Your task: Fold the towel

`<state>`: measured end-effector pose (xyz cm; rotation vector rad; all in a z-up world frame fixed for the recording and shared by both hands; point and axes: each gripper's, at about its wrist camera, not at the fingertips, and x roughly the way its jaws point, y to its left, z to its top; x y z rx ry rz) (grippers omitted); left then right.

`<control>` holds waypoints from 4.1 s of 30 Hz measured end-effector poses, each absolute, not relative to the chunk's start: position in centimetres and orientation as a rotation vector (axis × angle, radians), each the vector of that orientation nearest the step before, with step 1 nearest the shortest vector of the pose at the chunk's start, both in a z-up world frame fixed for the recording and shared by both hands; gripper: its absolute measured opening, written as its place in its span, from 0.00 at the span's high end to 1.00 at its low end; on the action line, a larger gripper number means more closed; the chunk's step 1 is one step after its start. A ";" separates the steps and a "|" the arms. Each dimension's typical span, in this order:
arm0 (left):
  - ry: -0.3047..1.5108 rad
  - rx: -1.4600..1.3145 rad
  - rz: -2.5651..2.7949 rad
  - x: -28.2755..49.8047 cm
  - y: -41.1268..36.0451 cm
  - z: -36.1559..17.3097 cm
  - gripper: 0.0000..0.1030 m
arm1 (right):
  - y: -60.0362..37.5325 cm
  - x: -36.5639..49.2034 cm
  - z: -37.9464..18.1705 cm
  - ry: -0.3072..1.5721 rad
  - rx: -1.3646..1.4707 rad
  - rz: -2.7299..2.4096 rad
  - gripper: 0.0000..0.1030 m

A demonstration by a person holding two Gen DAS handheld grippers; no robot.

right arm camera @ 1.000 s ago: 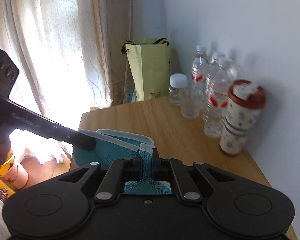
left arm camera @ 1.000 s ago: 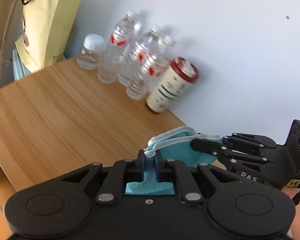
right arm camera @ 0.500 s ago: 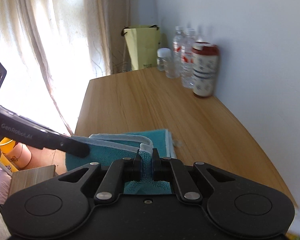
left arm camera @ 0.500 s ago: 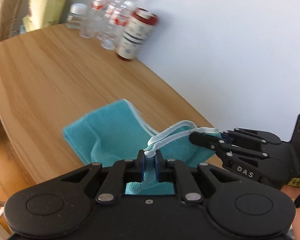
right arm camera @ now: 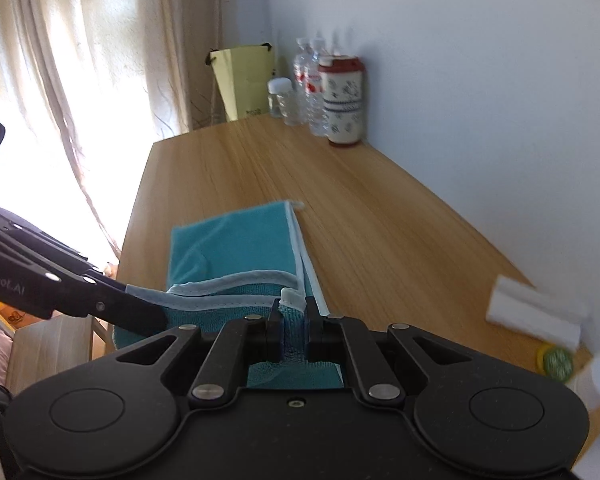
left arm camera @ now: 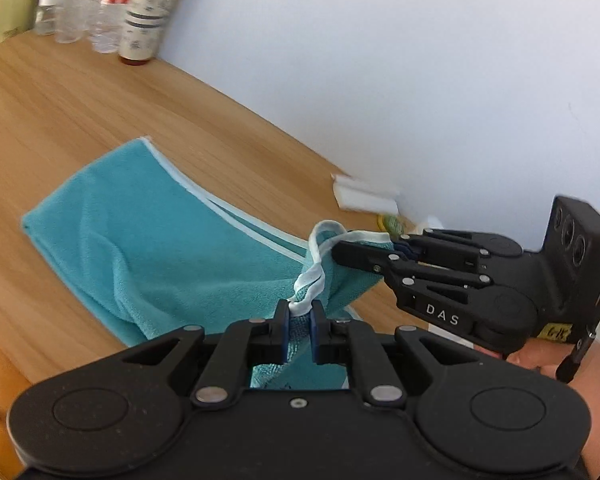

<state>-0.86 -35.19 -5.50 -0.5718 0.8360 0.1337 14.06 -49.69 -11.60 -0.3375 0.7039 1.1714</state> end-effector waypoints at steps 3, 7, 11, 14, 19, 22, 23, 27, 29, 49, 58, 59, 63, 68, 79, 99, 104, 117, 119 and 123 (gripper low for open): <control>0.899 -0.568 0.096 0.1 -36.5 -7.7 0.90 | -50.8 14.4 -13.1 0.753 -0.344 1.138 0.81; 0.993 -0.521 0.025 0.6 -38.2 -8.9 0.56 | -54.1 14.4 -14.2 0.832 -0.322 1.020 0.72; 0.995 -0.461 0.044 -0.1 -37.3 -7.4 0.43 | -56.7 13.4 -13.7 0.910 -0.190 0.898 0.70; 0.993 -0.469 0.088 -0.6 -35.0 -6.4 0.27 | -57.5 12.0 -13.4 0.956 -0.107 0.832 0.68; 0.987 -0.419 0.229 -1.5 -30.1 -5.3 0.21 | -57.2 10.7 -14.4 1.009 0.051 0.725 0.67; 1.024 -0.388 0.304 0.3 -26.2 -6.0 0.21 | -56.5 10.8 -14.7 1.018 0.138 0.660 0.67; 1.035 -0.376 0.325 1.0 -24.6 -6.2 0.21 | -56.0 10.9 -14.7 1.017 0.151 0.642 0.67; 1.059 -0.308 0.330 3.7 -20.2 -7.4 0.21 | -53.9 11.1 -14.1 0.979 0.086 0.579 0.67; 1.062 -0.279 0.313 4.9 -18.8 -8.1 0.21 | -52.8 11.3 -13.8 0.959 0.041 0.556 0.67; 1.183 -0.070 0.102 8.3 -14.4 -14.6 0.20 | -48.2 12.7 -13.8 1.099 -0.140 0.510 0.79; 1.222 0.022 0.032 8.8 -14.2 -14.7 0.16 | -49.4 13.8 -11.0 1.114 -0.046 0.436 0.94; 1.222 0.027 0.028 8.8 -14.1 -14.7 0.15 | -49.7 14.1 -10.9 1.109 -0.035 0.423 0.94; 1.227 0.050 0.031 8.8 -14.0 -14.8 0.10 | -49.4 15.1 -12.2 1.137 -0.079 0.388 0.94; 1.240 0.067 0.031 9.1 -14.2 -14.7 0.08 | -48.3 14.7 -14.3 1.154 -0.151 0.326 0.87; 1.253 0.055 -0.001 9.1 -13.9 -14.8 0.08 | -52.0 4.0 -11.6 1.165 0.075 0.314 0.68; 1.273 0.133 -0.057 9.7 -14.1 -14.9 0.04 | -50.4 0.5 -13.6 1.181 0.259 0.149 0.99; 1.281 0.167 -0.070 9.6 -14.6 -14.7 0.00 | -49.9 0.2 -13.4 1.202 0.195 0.101 0.99; 1.215 0.221 -0.121 9.0 -15.2 -12.2 0.01 | -47.7 1.1 -10.6 1.151 0.013 0.147 0.75; 1.204 0.223 -0.135 8.9 -15.6 -12.0 0.01 | -45.7 1.6 -10.7 1.135 -0.049 0.248 0.69; 1.217 0.209 -0.167 8.8 -16.8 -12.2 0.01 | -43.7 2.3 -12.8 1.157 -0.109 0.289 0.69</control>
